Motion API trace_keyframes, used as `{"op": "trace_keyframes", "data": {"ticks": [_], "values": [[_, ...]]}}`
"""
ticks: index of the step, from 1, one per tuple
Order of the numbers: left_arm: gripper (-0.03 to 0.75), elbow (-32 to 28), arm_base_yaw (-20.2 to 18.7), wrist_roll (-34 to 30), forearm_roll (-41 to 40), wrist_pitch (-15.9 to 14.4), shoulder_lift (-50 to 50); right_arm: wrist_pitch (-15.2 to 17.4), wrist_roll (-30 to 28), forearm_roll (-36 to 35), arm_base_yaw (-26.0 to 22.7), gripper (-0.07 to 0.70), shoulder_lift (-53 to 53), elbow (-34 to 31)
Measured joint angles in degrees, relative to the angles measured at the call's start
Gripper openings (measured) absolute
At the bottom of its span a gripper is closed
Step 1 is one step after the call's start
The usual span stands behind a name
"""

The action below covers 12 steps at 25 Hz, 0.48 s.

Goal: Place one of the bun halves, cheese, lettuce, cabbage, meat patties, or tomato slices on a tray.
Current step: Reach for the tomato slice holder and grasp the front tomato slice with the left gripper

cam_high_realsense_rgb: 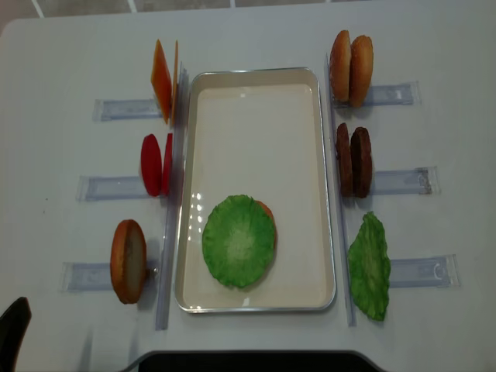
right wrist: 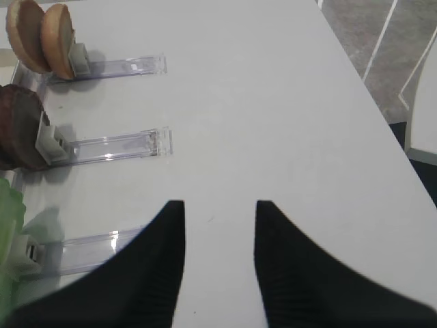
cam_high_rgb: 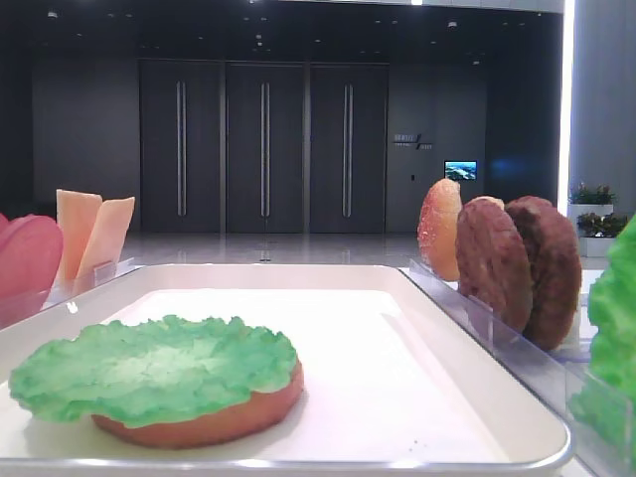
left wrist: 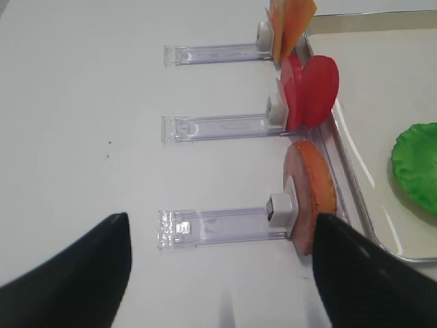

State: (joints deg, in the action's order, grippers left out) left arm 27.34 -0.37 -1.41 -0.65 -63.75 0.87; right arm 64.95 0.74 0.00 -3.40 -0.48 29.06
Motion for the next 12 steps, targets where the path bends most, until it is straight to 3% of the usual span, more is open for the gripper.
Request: {"op": "trace_keyframes", "data": {"ticks": [12], "values": [[0.636, 0.0, 0.0, 0.17, 0.0, 0.0, 0.0, 0.0, 0.0, 0.0, 0.0, 0.244, 0.0, 0.0]]}}
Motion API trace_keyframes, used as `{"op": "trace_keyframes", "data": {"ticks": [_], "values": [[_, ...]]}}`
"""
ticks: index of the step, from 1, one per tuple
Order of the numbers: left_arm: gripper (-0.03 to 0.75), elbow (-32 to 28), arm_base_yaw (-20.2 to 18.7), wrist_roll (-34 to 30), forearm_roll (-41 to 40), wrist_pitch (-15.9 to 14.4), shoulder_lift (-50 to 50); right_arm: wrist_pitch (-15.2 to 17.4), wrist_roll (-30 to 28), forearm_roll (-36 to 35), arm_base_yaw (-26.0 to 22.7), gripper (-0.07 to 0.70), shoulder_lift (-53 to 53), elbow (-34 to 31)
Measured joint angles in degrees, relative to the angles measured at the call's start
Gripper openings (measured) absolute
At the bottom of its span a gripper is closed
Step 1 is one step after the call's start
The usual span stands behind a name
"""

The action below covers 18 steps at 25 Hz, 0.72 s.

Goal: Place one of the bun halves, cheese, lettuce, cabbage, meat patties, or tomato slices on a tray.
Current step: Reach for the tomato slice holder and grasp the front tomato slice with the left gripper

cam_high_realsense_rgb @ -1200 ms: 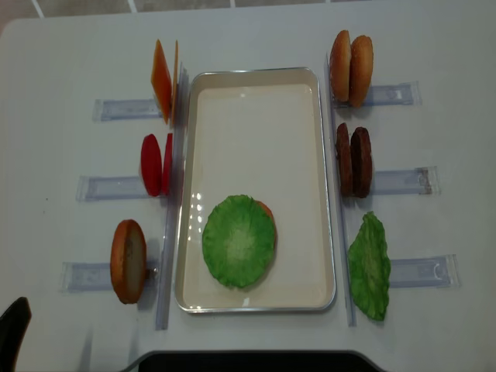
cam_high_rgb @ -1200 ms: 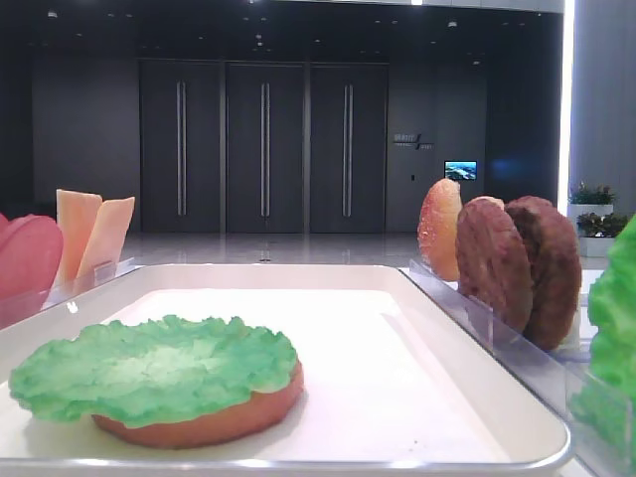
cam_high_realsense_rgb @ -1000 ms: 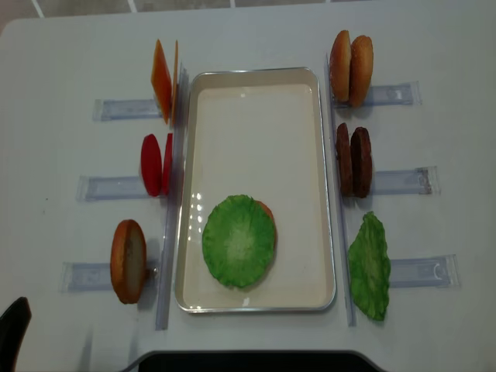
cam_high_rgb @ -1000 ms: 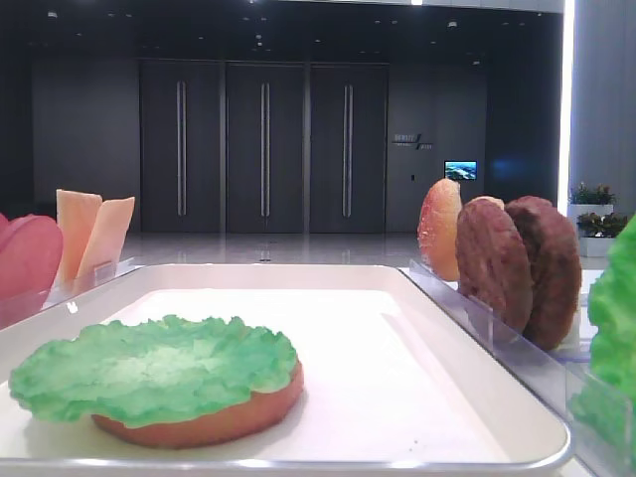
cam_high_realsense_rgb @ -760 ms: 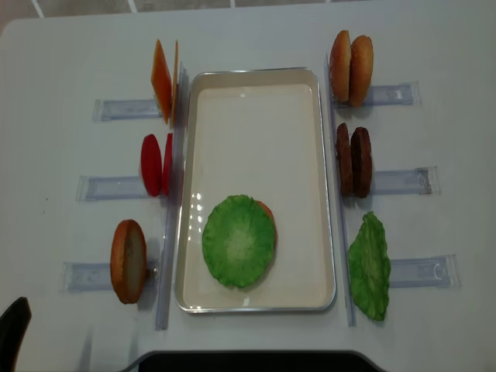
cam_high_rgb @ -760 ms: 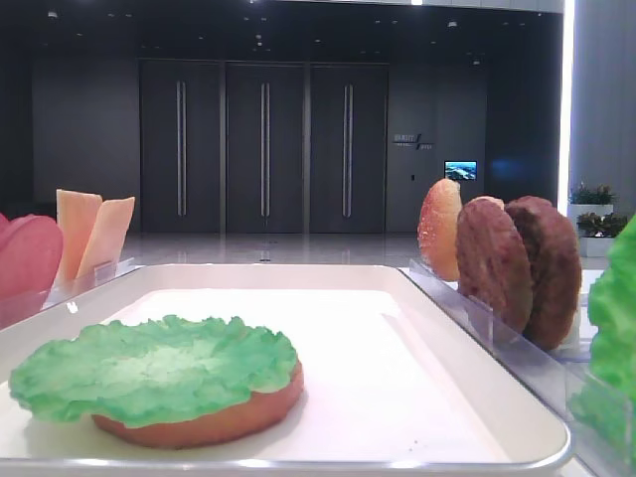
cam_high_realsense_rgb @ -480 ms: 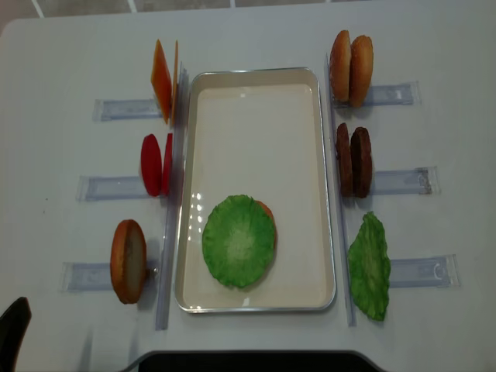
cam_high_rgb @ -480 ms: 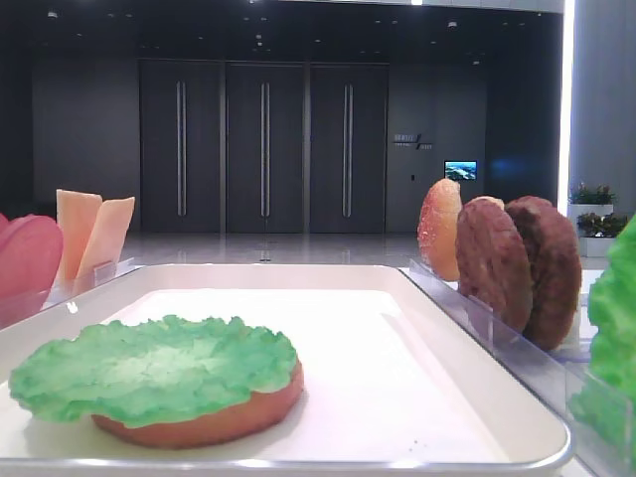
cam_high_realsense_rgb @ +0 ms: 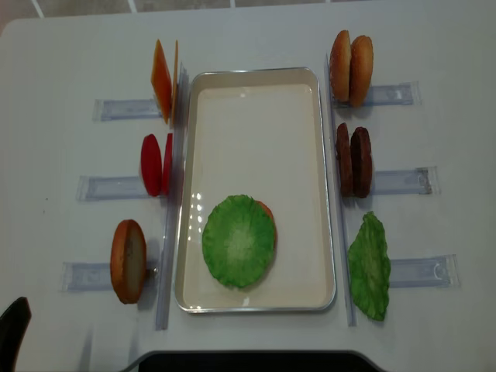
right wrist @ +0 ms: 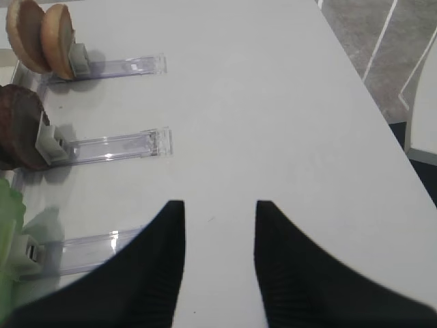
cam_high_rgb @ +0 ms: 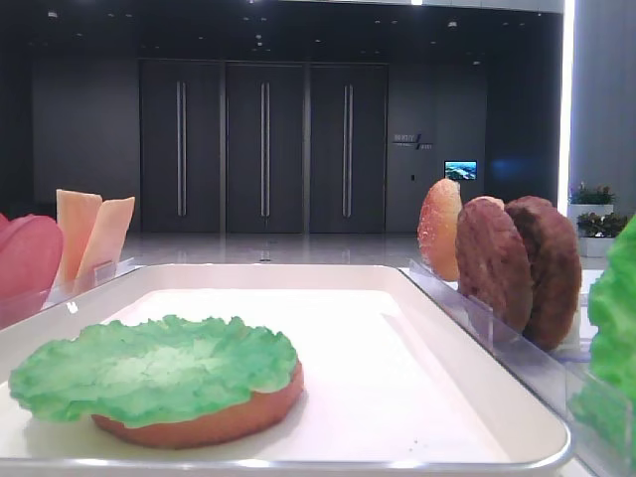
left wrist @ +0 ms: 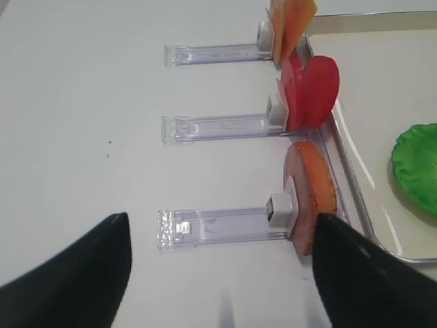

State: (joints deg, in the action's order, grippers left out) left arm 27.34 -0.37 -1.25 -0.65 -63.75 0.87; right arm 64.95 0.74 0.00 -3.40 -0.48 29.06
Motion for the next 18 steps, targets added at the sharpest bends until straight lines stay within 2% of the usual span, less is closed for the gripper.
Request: {"op": "trace_keyframes", "data": {"ticks": [7, 12, 18], "values": [[0.636, 0.17, 0.0, 0.06, 0.0, -0.29, 0.0, 0.0, 0.0, 0.0, 0.0, 0.244, 0.0, 0.0], [0.636, 2.47, 0.0, 0.5, 0.0, -0.88, -0.84, 0.0, 0.0, 0.0, 0.0, 0.244, 0.0, 0.0], [0.636, 6.35, 0.0, 3.02, 0.0, -1.35, -13.53, 0.0, 0.0, 0.0, 0.0, 0.244, 0.0, 0.0]]}}
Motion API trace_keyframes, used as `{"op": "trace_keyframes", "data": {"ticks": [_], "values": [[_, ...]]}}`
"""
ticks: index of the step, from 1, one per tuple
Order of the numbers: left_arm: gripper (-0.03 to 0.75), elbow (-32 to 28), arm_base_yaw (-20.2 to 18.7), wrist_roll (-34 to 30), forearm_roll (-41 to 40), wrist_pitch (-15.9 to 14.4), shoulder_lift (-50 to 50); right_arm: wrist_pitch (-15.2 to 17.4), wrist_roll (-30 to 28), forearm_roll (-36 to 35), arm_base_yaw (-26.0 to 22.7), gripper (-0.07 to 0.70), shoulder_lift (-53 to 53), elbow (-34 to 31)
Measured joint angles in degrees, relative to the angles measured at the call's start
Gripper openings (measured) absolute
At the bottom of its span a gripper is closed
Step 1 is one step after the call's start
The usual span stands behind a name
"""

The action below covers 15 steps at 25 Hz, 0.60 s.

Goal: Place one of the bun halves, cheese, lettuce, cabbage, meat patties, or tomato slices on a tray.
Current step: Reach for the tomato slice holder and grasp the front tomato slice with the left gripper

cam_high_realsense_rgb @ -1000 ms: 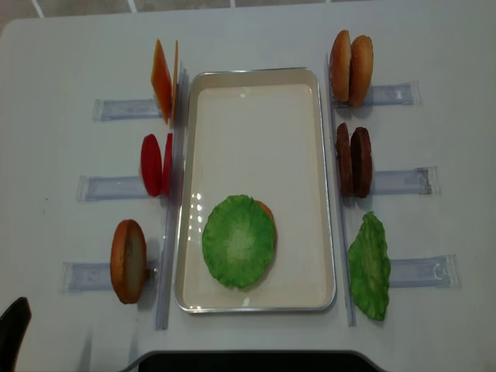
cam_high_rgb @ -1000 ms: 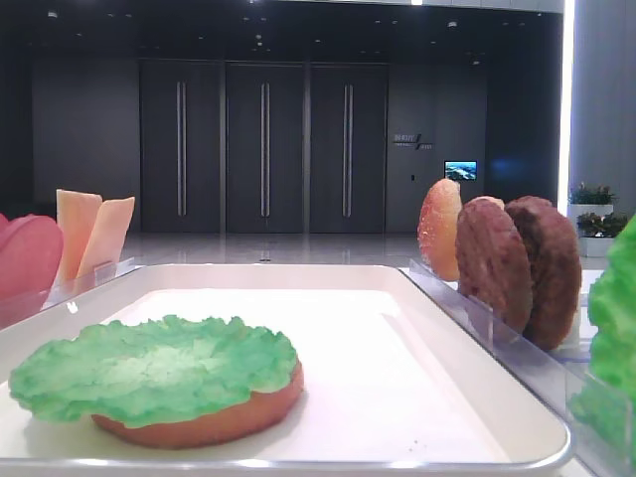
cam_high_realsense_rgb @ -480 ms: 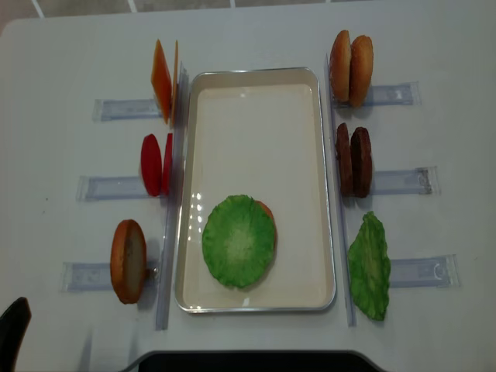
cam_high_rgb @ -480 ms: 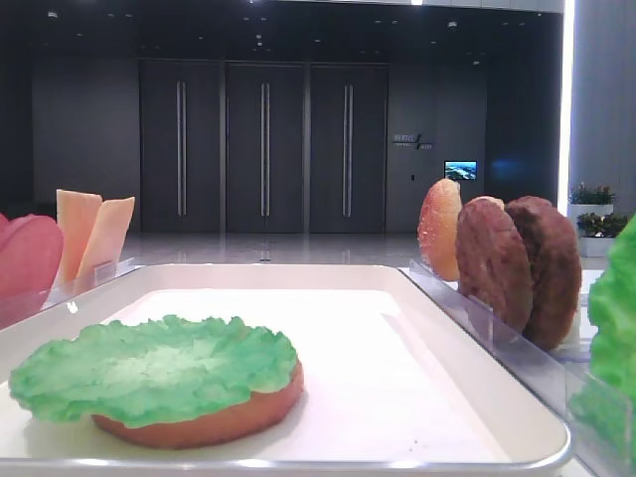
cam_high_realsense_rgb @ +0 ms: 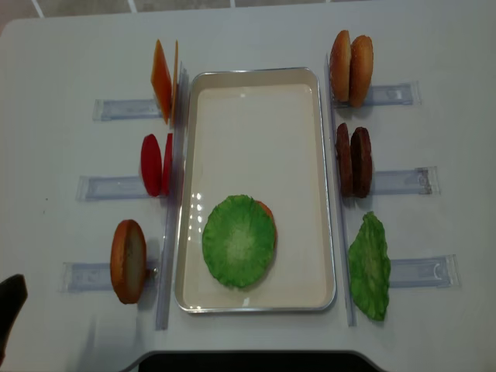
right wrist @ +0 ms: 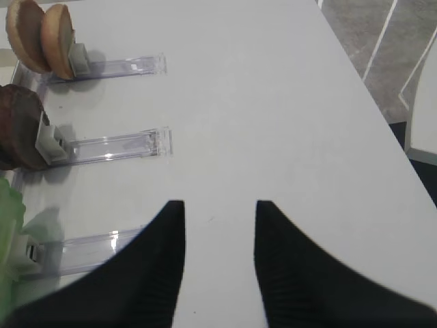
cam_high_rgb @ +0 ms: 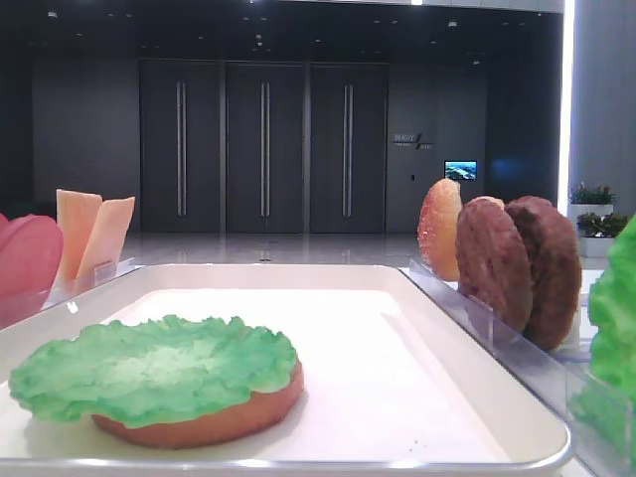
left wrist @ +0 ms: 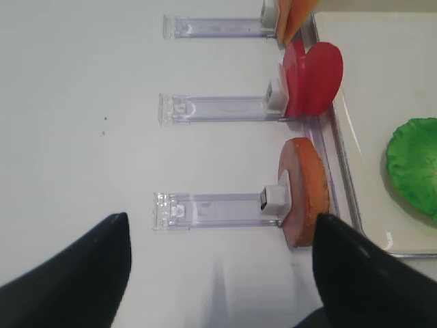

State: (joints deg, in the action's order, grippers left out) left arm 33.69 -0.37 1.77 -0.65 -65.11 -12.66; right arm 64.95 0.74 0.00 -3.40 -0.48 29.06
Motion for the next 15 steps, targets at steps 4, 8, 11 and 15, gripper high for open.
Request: {"op": "trace_keyframes", "data": {"ticks": [4, 8, 11, 15], "values": [[0.636, 4.25, 0.0, 0.16, 0.0, 0.3, -12.05, 0.0, 0.0, 0.0, 0.0, 0.244, 0.0, 0.0], [0.634, 8.94, 0.0, 0.16, 0.0, 2.24, -25.6, 0.0, 0.0, 0.0, 0.0, 0.244, 0.0, 0.0], [0.595, 12.55, 0.0, 0.16, 0.0, 4.2, -35.8, 0.0, 0.0, 0.0, 0.0, 0.244, 0.0, 0.0], [0.547, 18.12, 0.0, -0.67, 0.0, 5.92, -48.5, 0.0, 0.0, 0.0, 0.0, 0.244, 0.0, 0.0]]}}
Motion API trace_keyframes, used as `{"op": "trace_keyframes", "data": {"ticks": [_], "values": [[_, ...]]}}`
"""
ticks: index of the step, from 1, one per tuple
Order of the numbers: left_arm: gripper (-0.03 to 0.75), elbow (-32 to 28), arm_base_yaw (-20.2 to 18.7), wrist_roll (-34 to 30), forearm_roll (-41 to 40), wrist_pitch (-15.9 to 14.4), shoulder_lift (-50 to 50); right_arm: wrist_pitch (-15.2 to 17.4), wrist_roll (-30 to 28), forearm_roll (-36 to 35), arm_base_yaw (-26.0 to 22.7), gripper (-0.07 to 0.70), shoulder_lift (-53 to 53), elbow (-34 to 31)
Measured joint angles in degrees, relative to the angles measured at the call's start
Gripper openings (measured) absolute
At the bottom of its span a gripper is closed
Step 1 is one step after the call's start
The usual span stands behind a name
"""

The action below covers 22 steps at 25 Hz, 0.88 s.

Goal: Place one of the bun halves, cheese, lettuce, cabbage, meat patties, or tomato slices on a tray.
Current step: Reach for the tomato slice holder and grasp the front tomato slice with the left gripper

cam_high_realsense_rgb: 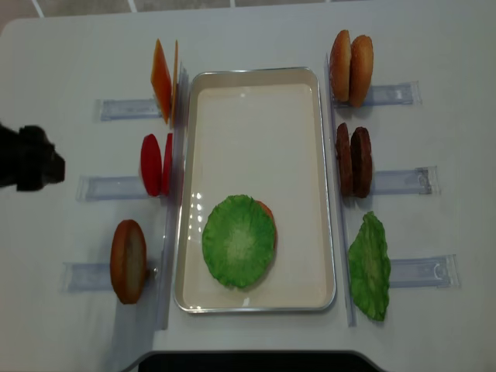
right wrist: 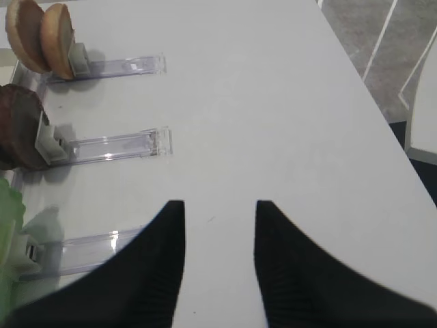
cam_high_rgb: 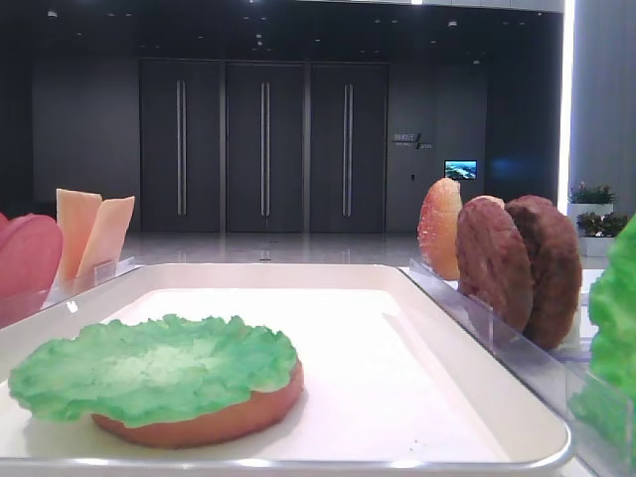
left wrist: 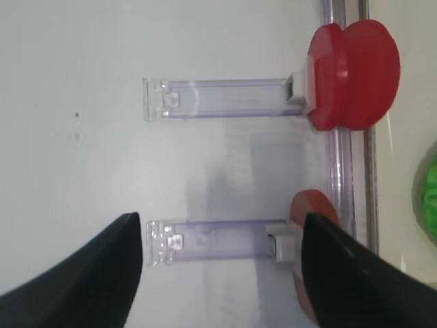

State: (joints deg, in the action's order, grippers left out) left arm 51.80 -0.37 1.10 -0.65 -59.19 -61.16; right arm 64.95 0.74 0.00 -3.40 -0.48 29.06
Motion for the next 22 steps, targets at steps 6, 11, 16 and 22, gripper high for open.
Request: {"op": "trace_keyframes", "data": {"ticks": [6, 11, 16, 22], "values": [[0.54, 7.42, 0.0, -0.06, 0.0, 2.89, -12.73, 0.0, 0.0, 0.0, 0.0, 0.244, 0.0, 0.0], [0.54, 11.37, 0.0, -0.01, 0.0, 3.59, -20.4, 0.0, 0.0, 0.0, 0.0, 0.244, 0.0, 0.0], [0.54, 13.03, 0.0, 0.55, 0.0, 4.03, -24.51, 0.0, 0.0, 0.0, 0.0, 0.244, 0.0, 0.0], [0.54, 13.19, -3.0, 2.47, -1.41, 4.87, -25.14, 0.0, 0.0, 0.0, 0.0, 0.244, 0.0, 0.0]]}}
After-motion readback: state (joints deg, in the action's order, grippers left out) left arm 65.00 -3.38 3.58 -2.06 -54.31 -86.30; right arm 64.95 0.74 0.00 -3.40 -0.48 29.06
